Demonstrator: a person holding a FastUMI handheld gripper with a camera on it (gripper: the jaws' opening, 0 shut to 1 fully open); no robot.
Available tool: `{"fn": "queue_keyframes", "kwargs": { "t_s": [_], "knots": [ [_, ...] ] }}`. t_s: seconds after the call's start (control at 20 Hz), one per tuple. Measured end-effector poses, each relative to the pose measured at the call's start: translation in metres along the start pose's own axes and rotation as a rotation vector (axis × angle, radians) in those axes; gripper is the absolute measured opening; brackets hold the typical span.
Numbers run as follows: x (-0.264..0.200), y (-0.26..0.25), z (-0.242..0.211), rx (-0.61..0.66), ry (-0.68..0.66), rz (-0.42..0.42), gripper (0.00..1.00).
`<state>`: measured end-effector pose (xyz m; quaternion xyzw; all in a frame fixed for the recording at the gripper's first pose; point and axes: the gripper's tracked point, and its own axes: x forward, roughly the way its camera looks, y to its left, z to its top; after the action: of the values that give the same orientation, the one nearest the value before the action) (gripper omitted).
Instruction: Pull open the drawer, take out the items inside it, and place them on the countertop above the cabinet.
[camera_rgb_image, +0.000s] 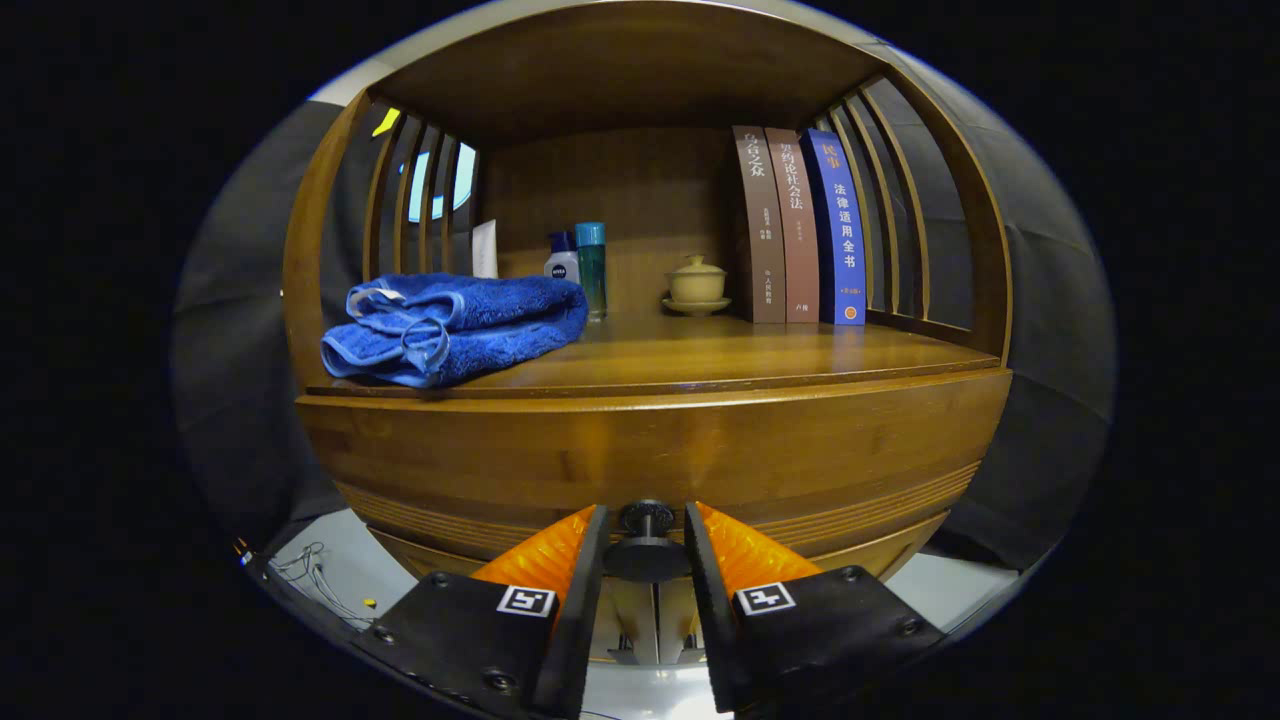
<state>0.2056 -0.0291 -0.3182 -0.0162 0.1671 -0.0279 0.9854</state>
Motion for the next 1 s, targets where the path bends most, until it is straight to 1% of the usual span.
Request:
{"fn": "queue_keyframes", "kwargs": {
  "t_s": [0.05, 0.1, 0.15, 0.2, 0.25, 0.35, 1.0],
  "knots": [
    [0.000, -0.001, -0.001, -0.006, -0.001, -0.006, 0.52],
    [0.002, -0.001, 0.001, -0.017, 0.003, -0.006, 0.43],
    [-0.004, -0.002, 0.003, -0.015, -0.008, -0.003, 0.43],
    [-0.003, -0.001, 0.002, -0.020, -0.003, 0.000, 0.34],
    [-0.001, 0.000, 0.000, -0.044, -0.008, 0.013, 0.34],
    [-0.009, -0.002, -0.003, -0.042, -0.005, 0.017, 0.26],
    [-0.111, -0.006, -0.025, 0.035, 0.031, 0.039, 0.25]
  ]
}}
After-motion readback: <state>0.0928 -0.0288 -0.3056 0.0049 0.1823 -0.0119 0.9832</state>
